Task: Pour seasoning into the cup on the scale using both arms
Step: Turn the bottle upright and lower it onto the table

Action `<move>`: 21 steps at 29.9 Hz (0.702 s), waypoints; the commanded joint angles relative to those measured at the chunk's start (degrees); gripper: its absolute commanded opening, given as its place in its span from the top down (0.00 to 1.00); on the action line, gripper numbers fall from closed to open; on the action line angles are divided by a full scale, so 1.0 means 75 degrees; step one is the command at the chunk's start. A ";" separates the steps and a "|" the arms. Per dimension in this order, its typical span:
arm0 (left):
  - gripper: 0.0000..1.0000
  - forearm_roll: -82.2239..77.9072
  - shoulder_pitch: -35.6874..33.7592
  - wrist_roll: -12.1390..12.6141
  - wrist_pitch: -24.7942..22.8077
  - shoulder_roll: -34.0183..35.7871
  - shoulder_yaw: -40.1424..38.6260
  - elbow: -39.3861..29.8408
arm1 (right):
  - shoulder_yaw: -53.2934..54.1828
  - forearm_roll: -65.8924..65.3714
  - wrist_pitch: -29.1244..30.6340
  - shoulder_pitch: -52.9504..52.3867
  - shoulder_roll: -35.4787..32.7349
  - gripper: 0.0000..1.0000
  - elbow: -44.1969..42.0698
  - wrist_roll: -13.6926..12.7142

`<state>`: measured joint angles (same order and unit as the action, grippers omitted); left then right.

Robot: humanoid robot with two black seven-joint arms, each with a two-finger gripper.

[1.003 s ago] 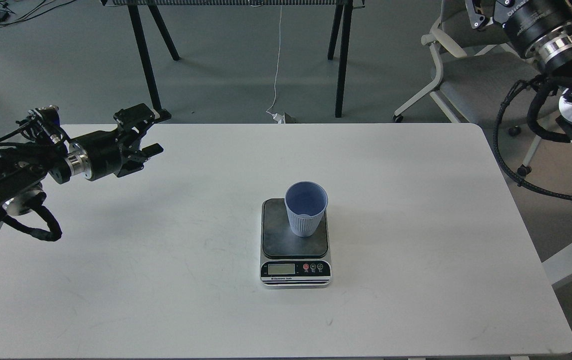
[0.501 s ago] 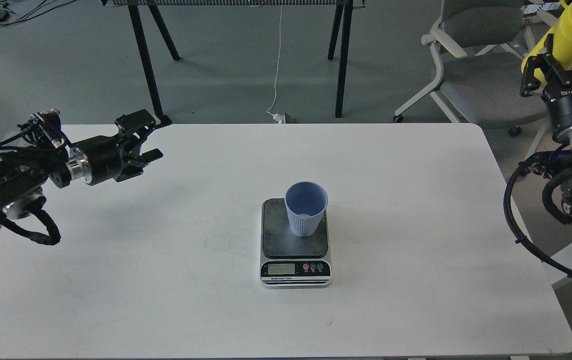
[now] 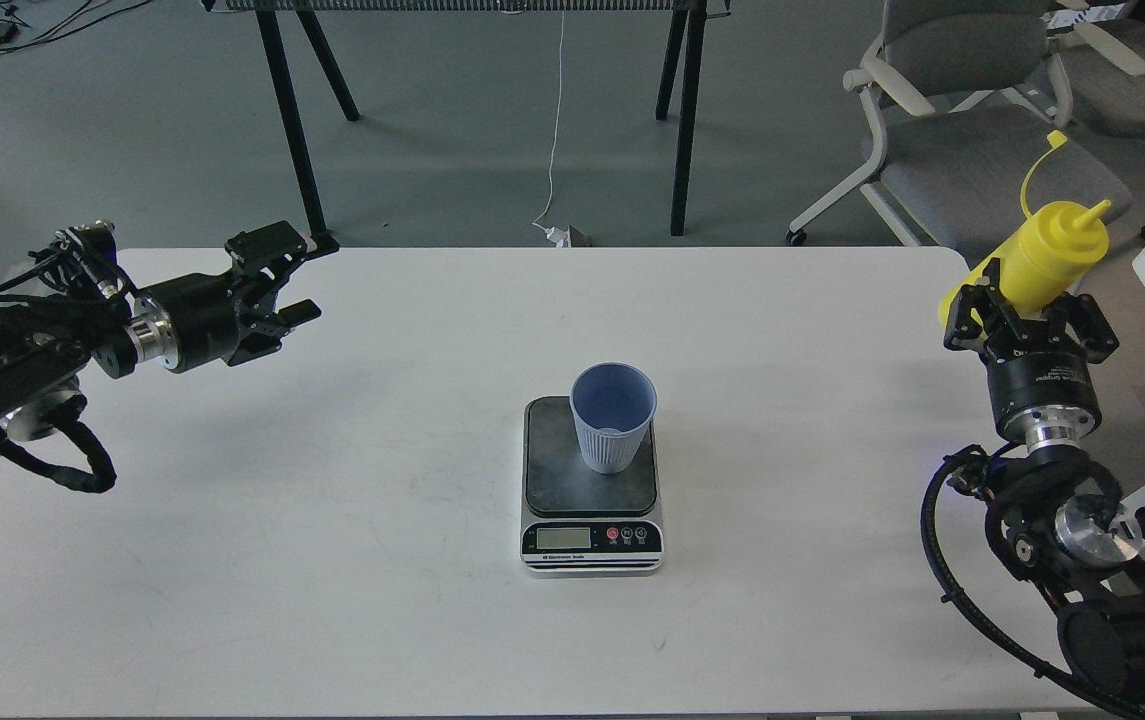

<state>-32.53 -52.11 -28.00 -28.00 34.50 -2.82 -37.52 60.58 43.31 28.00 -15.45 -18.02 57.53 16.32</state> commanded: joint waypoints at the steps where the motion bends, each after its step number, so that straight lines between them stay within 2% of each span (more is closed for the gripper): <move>1: 0.01 -0.0046 0.0011 0.0000 0.0000 -0.0042 -0.0011 -0.0002 | 0.0090 -0.0056 0.0000 0.0301 0.0327 0.88 -0.0041 0.0004; 7: 0.01 -0.0058 -0.0024 0.0000 0.0000 -0.0054 -0.0023 -0.0002 | 0.0079 -0.0102 0.0000 0.0676 0.0422 0.87 -0.0181 0.0015; 15: 0.01 -0.0058 0.0011 0.0000 0.0000 -0.0065 -0.0023 -0.0002 | -0.0120 -0.0149 0.0000 0.0630 0.0679 0.87 -0.1107 -0.0031; 21: 0.01 -0.0058 0.0011 0.0000 0.0000 -0.0065 -0.0011 -0.0002 | -0.0401 -0.0196 0.0000 0.0571 0.0995 0.87 -0.1201 -0.0102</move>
<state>-32.96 -52.04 -28.00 -28.00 34.01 -2.97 -37.53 58.59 42.19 28.00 -10.98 -11.64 48.67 15.70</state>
